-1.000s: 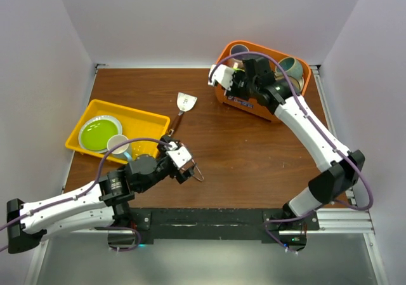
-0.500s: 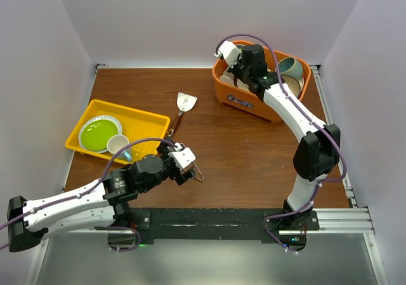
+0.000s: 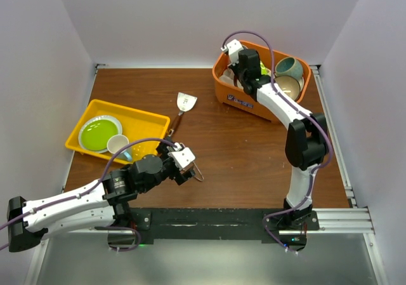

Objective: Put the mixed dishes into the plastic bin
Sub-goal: Place the plate in the plastic bin.

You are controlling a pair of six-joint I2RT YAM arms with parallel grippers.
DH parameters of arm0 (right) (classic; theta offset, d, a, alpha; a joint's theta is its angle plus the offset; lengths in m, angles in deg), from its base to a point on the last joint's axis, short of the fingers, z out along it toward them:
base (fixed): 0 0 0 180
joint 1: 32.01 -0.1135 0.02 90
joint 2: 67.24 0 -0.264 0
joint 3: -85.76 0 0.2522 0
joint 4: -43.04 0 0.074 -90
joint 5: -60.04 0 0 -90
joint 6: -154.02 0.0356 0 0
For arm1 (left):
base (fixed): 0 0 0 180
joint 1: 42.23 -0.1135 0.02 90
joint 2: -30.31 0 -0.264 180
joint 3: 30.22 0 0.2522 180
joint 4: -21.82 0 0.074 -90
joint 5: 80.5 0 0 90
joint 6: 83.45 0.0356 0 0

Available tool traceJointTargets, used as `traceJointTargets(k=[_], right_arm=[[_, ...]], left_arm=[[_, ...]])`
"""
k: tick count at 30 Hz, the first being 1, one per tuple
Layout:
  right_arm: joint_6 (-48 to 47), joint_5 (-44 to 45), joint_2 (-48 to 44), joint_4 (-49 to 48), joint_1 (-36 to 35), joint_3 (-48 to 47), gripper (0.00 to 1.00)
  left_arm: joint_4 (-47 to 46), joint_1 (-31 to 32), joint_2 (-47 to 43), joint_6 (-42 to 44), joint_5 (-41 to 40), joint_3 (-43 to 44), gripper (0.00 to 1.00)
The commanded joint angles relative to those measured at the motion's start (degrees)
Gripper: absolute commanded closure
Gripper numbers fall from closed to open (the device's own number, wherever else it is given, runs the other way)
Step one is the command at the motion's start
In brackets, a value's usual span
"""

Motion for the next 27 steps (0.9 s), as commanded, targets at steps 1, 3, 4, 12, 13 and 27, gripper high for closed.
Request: traceJointTargets(k=[1, 3, 4, 12, 13, 27], right_arm=[[5.54, 1.17, 0.77, -3.60, 2.18, -2.25, 1.00], [5.90, 0.90, 2.00, -3.51, 2.79, -2.61, 1.00], [5.90, 0.81, 2.35, -3.60, 2.79, -2.69, 1.00], [3.97, 1.16, 5.95, -3.51, 3.67, -3.22, 0.99], [3.88, 1.34, 6.22, -3.60, 3.67, -3.22, 0.95], [2.56, 0.99, 5.26, -2.28, 4.29, -0.76, 0.63]], left_arm=[[-1.03, -0.13, -0.25, -1.21, -0.61, 0.43, 0.00], [-1.03, -0.13, -0.34, -1.21, -0.52, 0.43, 0.00], [-1.12, -0.13, -0.34, -1.21, -0.52, 0.43, 0.00], [-1.03, -0.13, -0.43, -1.21, -0.52, 0.34, 0.00], [-0.94, -0.13, -0.51, -1.21, -0.52, 0.43, 0.00], [-0.85, -0.13, -0.87, -1.30, -0.52, 0.34, 0.00]])
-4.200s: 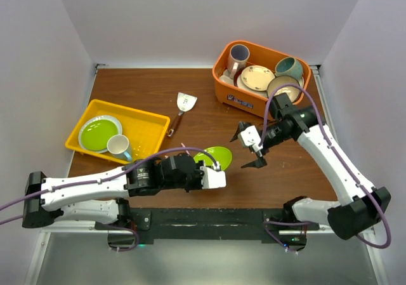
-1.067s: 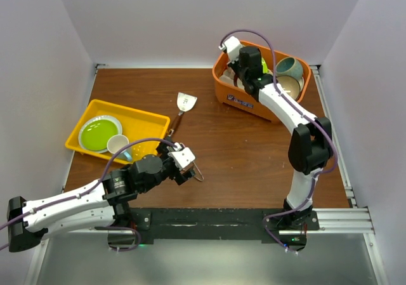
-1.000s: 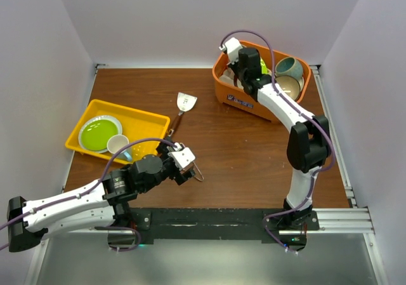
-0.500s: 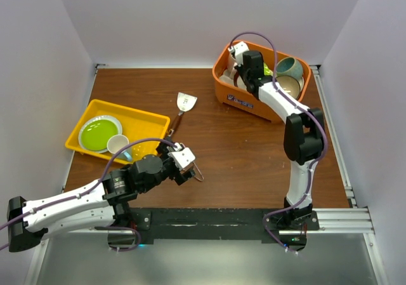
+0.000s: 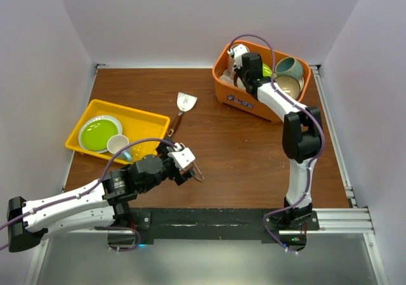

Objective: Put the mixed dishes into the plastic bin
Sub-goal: Place the plate in the plastic bin, then reset both arms

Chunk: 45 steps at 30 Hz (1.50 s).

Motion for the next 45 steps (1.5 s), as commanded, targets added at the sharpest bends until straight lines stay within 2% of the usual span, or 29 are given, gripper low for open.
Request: traceJointTargets(k=[1, 15, 22, 26, 30, 34, 36, 37, 39, 40, 42, 45], right_arm=[[-0.28, -0.06, -1.91, -0.99, 0.51, -0.02, 0.62], [1.74, -4.72, -9.73, 3.93, 0.42, -0.98, 0.42], [3.06, -8.50, -14.48, 6.66, 0.42, -0.29, 0.39], [2.97, -12.62, -17.46, 9.73, 0.51, 0.16, 0.39], [1.21, -23.31, -22.29, 13.86, 0.94, 1.65, 0.38], [-1.16, -34.04, -29.83, 19.48, 2.26, 2.27, 0.33], [-2.04, -38.80, -32.66, 22.21, 3.66, 3.14, 0.32], [-2.13, -42.56, -33.98, 22.91, 4.28, 3.50, 0.31], [-2.13, -45.05, -38.29, 23.88, 5.42, 5.42, 0.27], [-1.87, -46.71, -39.69, 23.89, 5.78, 6.30, 0.26], [-0.02, -47.95, -44.09, 22.75, 7.26, 9.28, 0.20], [1.91, -49.63, -49.01, 22.13, 9.55, 12.36, 0.15]], left_arm=[[-1.58, -0.13, -0.74, -1.19, -0.52, 0.34, 0.00], [-1.75, -0.21, -3.11, -2.33, -0.87, 0.34, 0.00], [-2.10, -0.39, -5.22, -4.53, -2.01, 0.16, 0.00], [-2.28, -1.09, -5.66, -5.76, -2.45, 0.43, 0.00], [-2.89, -2.41, -6.01, -8.22, -2.19, 0.95, 0.00], [-3.77, -7.49, -6.62, -11.29, 0.00, 1.74, 0.00], [-3.69, -10.57, -6.27, -12.88, 3.86, 3.05, 0.00], [-3.68, -14.15, -5.49, -13.40, 5.35, 3.76, 0.00], [-2.99, -18.12, -4.43, -15.16, 10.01, 6.21, 0.00], [-2.72, -22.23, -3.21, -15.69, 11.51, 7.27, 0.00], [-2.02, -26.38, -1.97, -17.44, 15.73, 10.08, 0.00], [-1.05, -36.65, 0.31, -20.26, 21.00, 14.03, 0.00]])
